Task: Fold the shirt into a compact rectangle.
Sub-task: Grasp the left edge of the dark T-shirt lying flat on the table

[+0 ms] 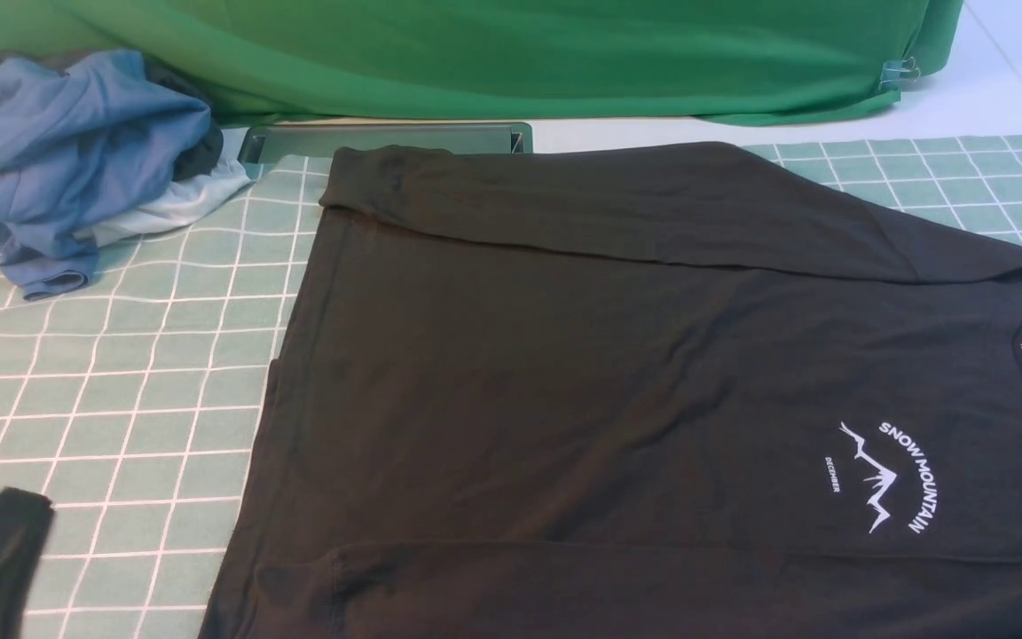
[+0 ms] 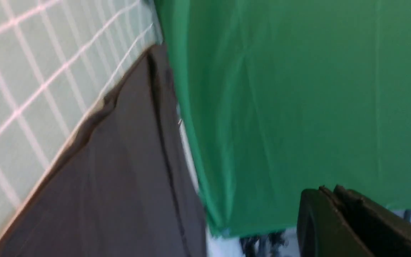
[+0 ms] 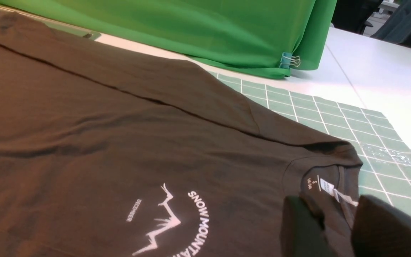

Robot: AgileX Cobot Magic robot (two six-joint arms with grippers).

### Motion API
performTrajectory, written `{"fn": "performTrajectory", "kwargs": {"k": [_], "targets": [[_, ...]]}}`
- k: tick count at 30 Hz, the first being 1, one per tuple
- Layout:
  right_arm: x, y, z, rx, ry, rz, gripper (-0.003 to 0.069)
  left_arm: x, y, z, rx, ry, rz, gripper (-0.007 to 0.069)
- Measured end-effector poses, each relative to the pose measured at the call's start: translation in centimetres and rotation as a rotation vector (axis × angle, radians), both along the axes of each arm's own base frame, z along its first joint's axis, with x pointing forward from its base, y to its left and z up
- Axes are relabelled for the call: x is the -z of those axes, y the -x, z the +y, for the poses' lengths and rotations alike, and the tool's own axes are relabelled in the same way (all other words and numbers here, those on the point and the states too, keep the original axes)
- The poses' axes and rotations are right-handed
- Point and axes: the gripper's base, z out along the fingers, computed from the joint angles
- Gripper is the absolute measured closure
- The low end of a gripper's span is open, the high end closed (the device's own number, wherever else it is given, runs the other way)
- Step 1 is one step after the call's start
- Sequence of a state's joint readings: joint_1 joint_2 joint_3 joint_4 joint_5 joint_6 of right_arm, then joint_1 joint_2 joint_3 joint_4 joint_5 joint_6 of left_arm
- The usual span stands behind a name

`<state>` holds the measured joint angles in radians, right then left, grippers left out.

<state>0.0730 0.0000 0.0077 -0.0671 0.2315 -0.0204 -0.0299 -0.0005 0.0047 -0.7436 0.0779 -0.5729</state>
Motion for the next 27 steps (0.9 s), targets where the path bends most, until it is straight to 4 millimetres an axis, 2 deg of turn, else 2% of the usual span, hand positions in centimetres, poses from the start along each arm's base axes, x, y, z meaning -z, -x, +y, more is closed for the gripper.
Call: {"fn": "performTrajectory", "kwargs": {"k": [2, 3, 4, 6, 7, 10, 11, 13, 16, 20, 23, 26, 27], "targets": [[-0.3, 0.0, 0.3, 0.010, -0.342, -0.011, 0.0419, -0.4, 0.0, 0.4, -0.038, 0.054, -0.042, 0.0607], [-0.4, 0.0, 0.4, 0.009, -0.362, -0.014, 0.0419, -0.5, 0.0, 0.4, -0.041, 0.057, -0.047, 0.0607], [-0.7, 0.0, 0.5, 0.021, -0.659, -0.013, 0.0419, -1.1, 0.1, 0.4, -0.045, 0.049, -0.069, 0.0607], [-1.0, 0.0, 0.6, 0.033, -0.961, -0.015, 0.0419, -3.4, 0.6, 0.4, -0.045, -0.032, -0.136, 0.0607], [-1.2, -0.1, 0.6, 0.038, -1.093, -0.025, 0.0419, -5.6, 1.1, 0.3, -0.043, -0.088, -0.193, 0.0607], [-1.6, -0.1, 0.4, 0.042, -1.269, -0.052, 0.0419, -9.3, 1.6, 0.1, -0.034, -0.177, -0.235, 0.0607], [-1.6, -0.1, 0.4, 0.042, -1.275, -0.054, 0.0419, -9.9, 1.6, 0.1, -0.034, -0.182, -0.237, 0.0607], [-1.9, -0.1, 0.2, 0.039, -1.337, -0.087, 0.0423, -12.6, 0.3, -0.1, -0.016, -0.262, -0.183, 0.0607], [-2.4, 0.0, 0.0, 0.026, -1.332, -0.156, 0.0452, -13.3, -1.6, -0.6, 0.044, -0.326, -0.057, 0.0607], [-3.9, 0.2, -0.3, 0.001, -1.215, -0.264, 0.0587, -12.0, -5.6, -2.0, 0.295, -0.491, 0.326, 0.0607], [-7.8, 0.6, 0.1, -0.055, -1.009, -0.283, 0.0626, -10.2, -7.6, -2.7, 0.508, -0.595, 0.570, 0.0607], [-12.6, 0.7, 1.4, -0.152, -0.700, -0.129, 0.0629, -7.9, -10.1, -3.3, 0.753, -0.655, 0.810, 0.0607], [-14.4, 0.6, 1.8, -0.183, -0.623, -0.078, 0.0629, -7.4, -10.3, -3.4, 0.795, -0.660, 0.837, 0.0607]]}}
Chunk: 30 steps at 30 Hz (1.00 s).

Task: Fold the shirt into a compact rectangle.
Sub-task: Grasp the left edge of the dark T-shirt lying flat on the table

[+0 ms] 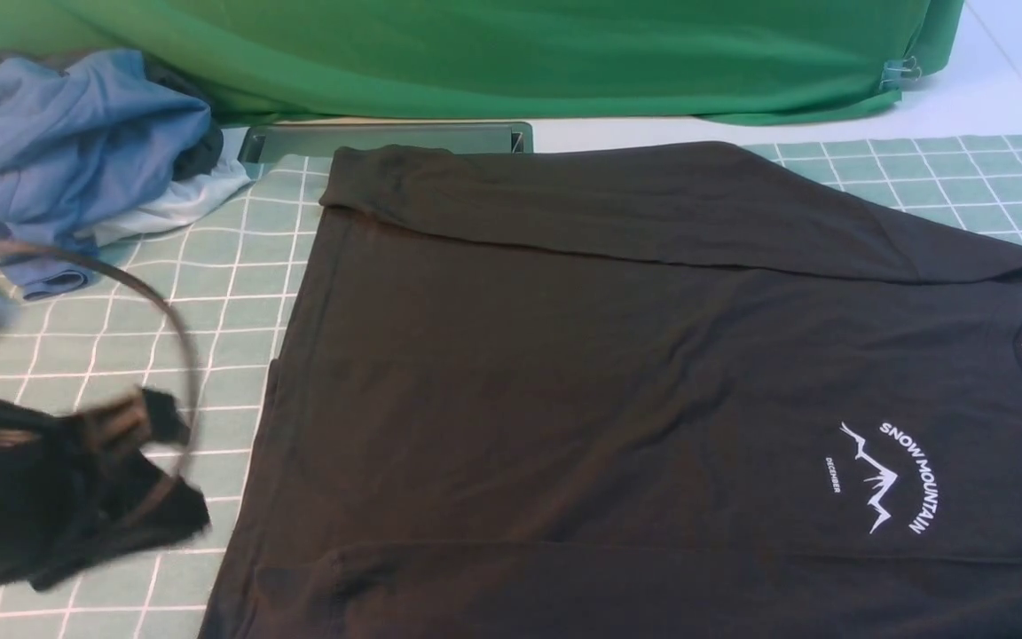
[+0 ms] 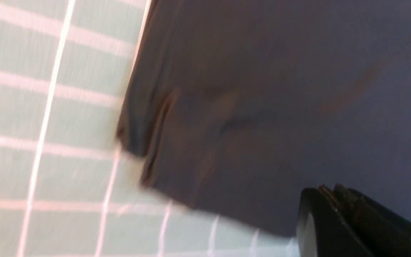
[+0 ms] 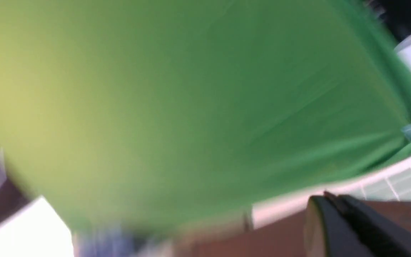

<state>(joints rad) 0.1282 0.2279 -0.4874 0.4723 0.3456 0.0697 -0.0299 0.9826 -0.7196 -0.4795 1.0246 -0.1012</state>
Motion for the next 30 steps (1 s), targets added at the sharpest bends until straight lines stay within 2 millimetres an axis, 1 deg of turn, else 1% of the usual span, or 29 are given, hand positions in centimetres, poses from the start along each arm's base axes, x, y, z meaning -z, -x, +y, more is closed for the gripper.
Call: {"fn": "performTrajectory", "kwargs": {"k": [1, 2, 4, 5, 6, 7, 8, 9, 11, 13, 14, 16, 19, 22, 23, 24, 26, 30], "targets": [[-0.3, 0.0, 0.1, -0.009, 0.032, 0.006, 0.0629, 0.3, -0.2, 0.0, 0.007, -0.002, 0.020, 0.0607], [-2.5, -0.5, 0.7, -0.074, 0.168, 0.084, 0.0629, 1.3, -0.8, -0.3, 0.051, 0.008, 0.090, 0.0607], [-5.0, -1.5, 1.3, -0.173, 0.368, 0.222, 0.0629, 3.2, -1.2, -0.9, 0.094, 0.017, 0.180, 0.0607], [-5.7, -2.2, 1.6, -0.231, 0.451, 0.304, 0.0629, 4.2, -1.4, -1.2, 0.111, 0.013, 0.215, 0.0606], [-5.8, -2.5, 1.7, -0.270, 0.502, 0.355, 0.0629, 5.2, -1.4, -1.7, 0.120, 0.008, 0.245, 0.0603], [-6.0, -3.1, 1.9, -0.299, 0.544, 0.394, 0.0629, 5.8, -1.5, -1.8, 0.118, 0.004, 0.257, 0.0601], [-5.7, -3.8, 2.0, -0.358, 0.597, 0.475, 0.0629, 6.8, -1.8, -2.6, 0.132, -0.010, 0.269, 0.0592], [-5.5, -4.3, 2.1, -0.382, 0.619, 0.511, 0.0629, 7.1, -2.1, -3.0, 0.138, -0.016, 0.266, 0.0586], [-4.6, -5.5, 2.3, -0.435, 0.653, 0.607, 0.0629, 7.7, -2.9, -4.4, 0.174, -0.039, 0.255, 0.0566], [-4.1, -6.2, 2.4, -0.457, 0.668, 0.649, 0.0629, 7.8, -3.6, -5.7, 0.214, -0.078, 0.278, 0.0544], [-4.0, -6.3, 2.4, -0.457, 0.669, 0.652, 0.0629, 7.8, -3.7, -5.8, 0.217, -0.084, 0.281, 0.0542], [-3.8, -6.7, 2.4, -0.467, 0.676, 0.672, 0.0629, 7.6, -4.6, -6.7, 0.237, -0.199, 0.285, 0.0503], [-3.8, -6.7, 2.4, -0.468, 0.678, 0.673, 0.0629, 7.8, -5.2, -6.3, 0.193, -0.328, 0.261, 0.0450], [-3.8, -6.7, 2.4, -0.468, 0.678, 0.673, 0.0629, 8.3, -5.9, -5.9, 0.142, -0.392, 0.239, 0.0384], [-3.8, -6.7, 2.4, -0.468, 0.678, 0.673, 0.0629, 8.3, -5.9, -5.9, 0.141, -0.391, 0.237, 0.0379], [-3.8, -6.7, 2.4, -0.468, 0.678, 0.673, 0.0629, 8.7, -6.4, -5.9, 0.133, -0.402, 0.216, 0.0335], [-3.8, -6.7, 2.4, -0.467, 0.678, 0.672, 0.0627, 9.3, -6.9, -6.1, 0.127, -0.402, 0.203, 0.0293], [-3.9, -6.8, 2.5, -0.466, 0.679, 0.667, 0.0627, 10.6, -7.8, -6.5, 0.116, -0.392, 0.188, 0.0238]]}}
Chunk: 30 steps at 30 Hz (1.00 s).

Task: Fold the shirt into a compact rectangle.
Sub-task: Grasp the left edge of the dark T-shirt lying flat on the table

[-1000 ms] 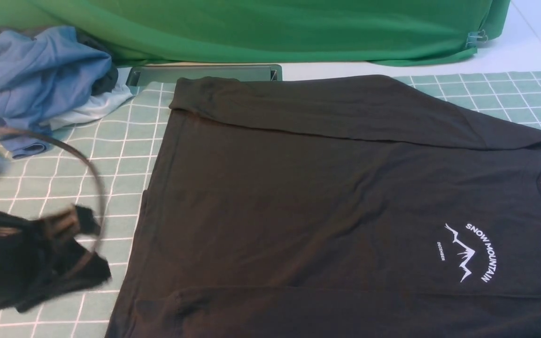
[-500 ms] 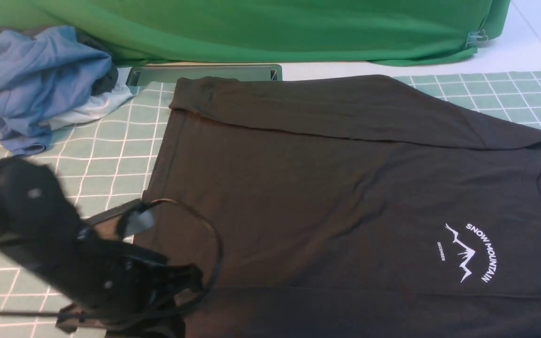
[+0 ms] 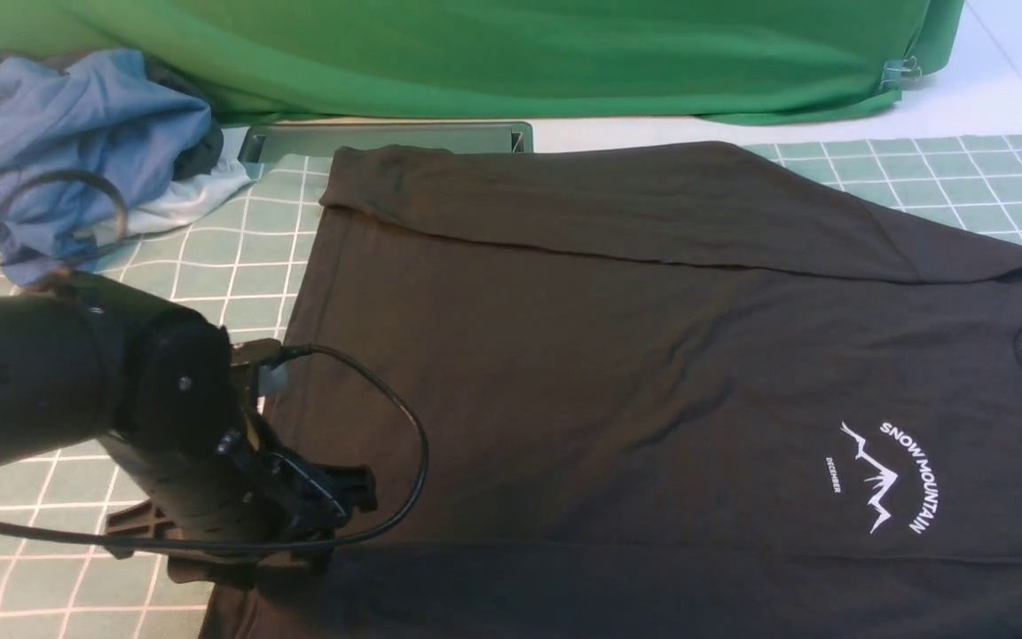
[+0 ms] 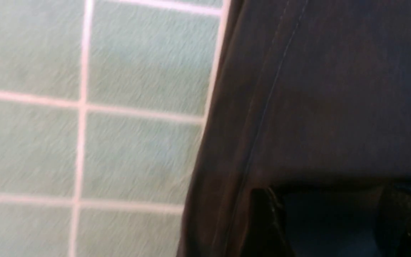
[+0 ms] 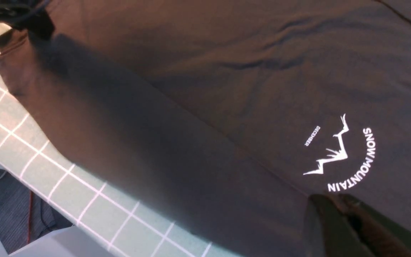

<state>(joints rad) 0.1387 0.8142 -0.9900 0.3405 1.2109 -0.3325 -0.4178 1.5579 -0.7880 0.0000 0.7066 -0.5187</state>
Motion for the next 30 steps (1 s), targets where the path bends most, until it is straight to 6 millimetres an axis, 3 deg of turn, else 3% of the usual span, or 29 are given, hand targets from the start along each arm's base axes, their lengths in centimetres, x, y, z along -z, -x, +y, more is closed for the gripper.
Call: {"fn": "performTrajectory", "kwargs": {"k": [22, 26, 30], "targets": [[0.0, 0.0, 0.0, 0.001, -0.002, -0.004, 0.0610, 1.5, 0.0, -0.1, 0.002, -0.035, 0.089, 0.0216], [0.0, 0.0, 0.0, 0.001, -0.002, -0.004, 0.0603, 1.6, 0.0, -0.4, -0.003, -0.003, 0.106, 0.0264], [0.0, 0.0, 0.0, 0.001, -0.002, -0.004, 0.0595, 1.6, 0.0, -0.6, -0.004, 0.022, 0.113, 0.0371]]}}
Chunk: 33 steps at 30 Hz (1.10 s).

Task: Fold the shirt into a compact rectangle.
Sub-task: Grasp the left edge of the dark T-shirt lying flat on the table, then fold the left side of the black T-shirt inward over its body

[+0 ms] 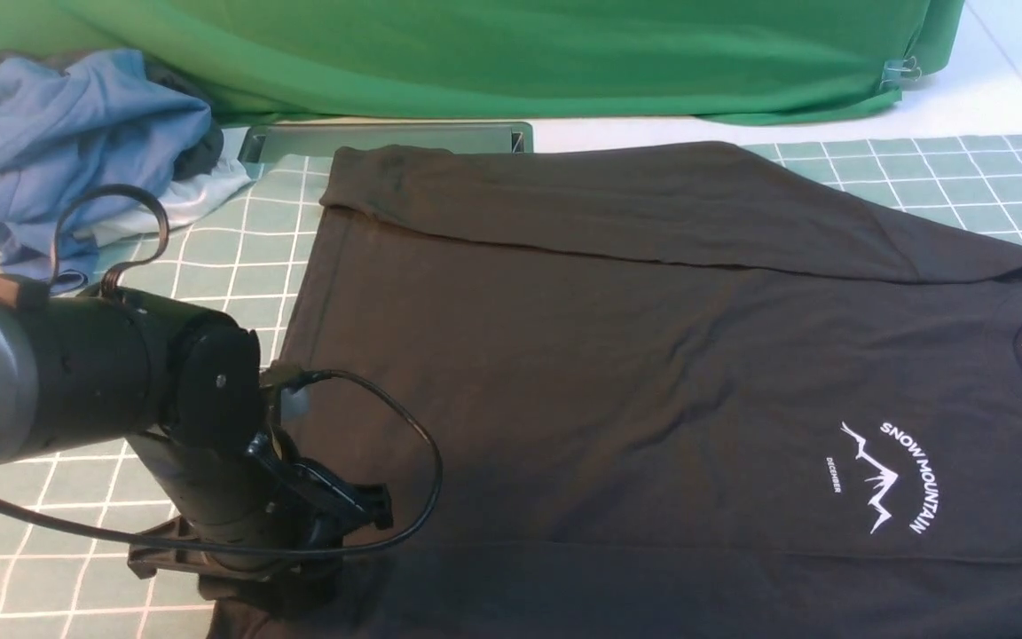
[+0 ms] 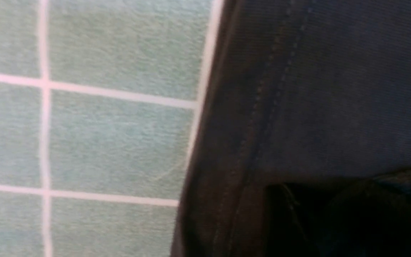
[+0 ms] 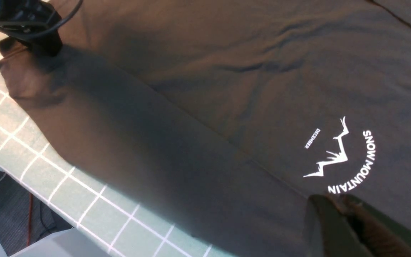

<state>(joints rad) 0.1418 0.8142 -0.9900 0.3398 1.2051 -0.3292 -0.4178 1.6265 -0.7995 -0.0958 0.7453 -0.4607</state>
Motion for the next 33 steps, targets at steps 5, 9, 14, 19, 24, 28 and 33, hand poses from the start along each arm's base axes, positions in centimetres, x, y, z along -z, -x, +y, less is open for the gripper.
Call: {"fn": "performTrajectory", "kwargs": {"k": [5, 9, 14, 19, 24, 28, 33], "targets": [[0.5, 0.0, 0.0, 0.000, 0.002, 0.016, 0.0586, 0.0, 0.4, -0.1, 0.029, 0.009, 0.053, 0.0574], [1.0, -0.1, 0.0, 0.004, 0.003, 0.031, 0.0582, -0.9, 0.5, -0.2, 0.046, 0.005, 0.075, 0.0590], [1.4, -0.3, 0.0, 0.014, -0.001, 0.020, 0.0576, -7.3, -0.9, -0.8, 0.058, 0.058, -0.030, 0.0590], [1.4, -0.5, 0.0, 0.022, -0.006, 0.006, 0.0574, -12.9, -3.9, -0.2, -0.003, 0.121, -0.176, 0.0590], [1.3, -0.6, 0.0, 0.031, -0.012, -0.011, 0.0568, -14.3, -8.1, 1.7, -0.107, 0.145, -0.291, 0.0590], [1.3, -0.7, 0.0, 0.032, -0.012, -0.011, 0.0567, -13.3, -10.3, 3.0, -0.165, 0.140, -0.300, 0.0590], [1.2, -0.8, 0.0, 0.042, -0.019, -0.023, 0.0567, -10.5, -12.8, 3.6, -0.198, 0.131, -0.303, 0.0586]]}}
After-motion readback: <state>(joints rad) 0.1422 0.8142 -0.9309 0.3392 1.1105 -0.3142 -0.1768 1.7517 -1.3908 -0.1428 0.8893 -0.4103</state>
